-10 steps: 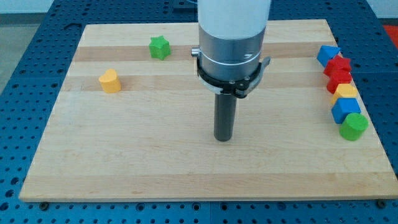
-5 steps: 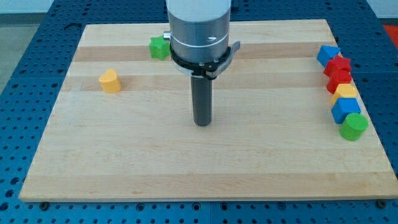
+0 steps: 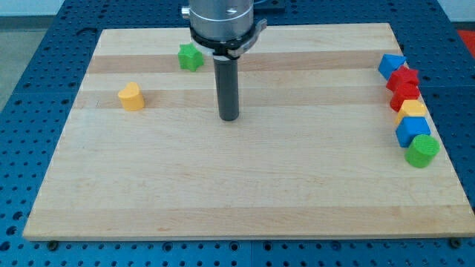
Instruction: Move your arm towards the center left
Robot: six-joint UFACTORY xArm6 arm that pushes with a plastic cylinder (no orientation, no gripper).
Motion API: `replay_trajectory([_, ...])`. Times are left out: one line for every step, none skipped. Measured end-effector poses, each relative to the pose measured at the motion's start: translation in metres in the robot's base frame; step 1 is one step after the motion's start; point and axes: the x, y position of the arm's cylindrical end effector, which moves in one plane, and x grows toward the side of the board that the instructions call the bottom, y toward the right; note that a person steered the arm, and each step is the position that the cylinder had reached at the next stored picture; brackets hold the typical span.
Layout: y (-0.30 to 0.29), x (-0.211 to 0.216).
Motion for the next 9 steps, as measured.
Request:
replay_trajectory([-0.017,-0.001])
replay_trajectory([-0.022,-0.001])
replay_trajectory([-0.022,-0.001])
replay_trajectory([-0.026,-0.002])
replay_trajectory([-0.031,-0.003])
replay_trajectory([-0.033,-0.004])
replay_trajectory([-0.036,-0.004])
replay_trajectory([-0.04,-0.004])
replay_trajectory([-0.044,-0.006])
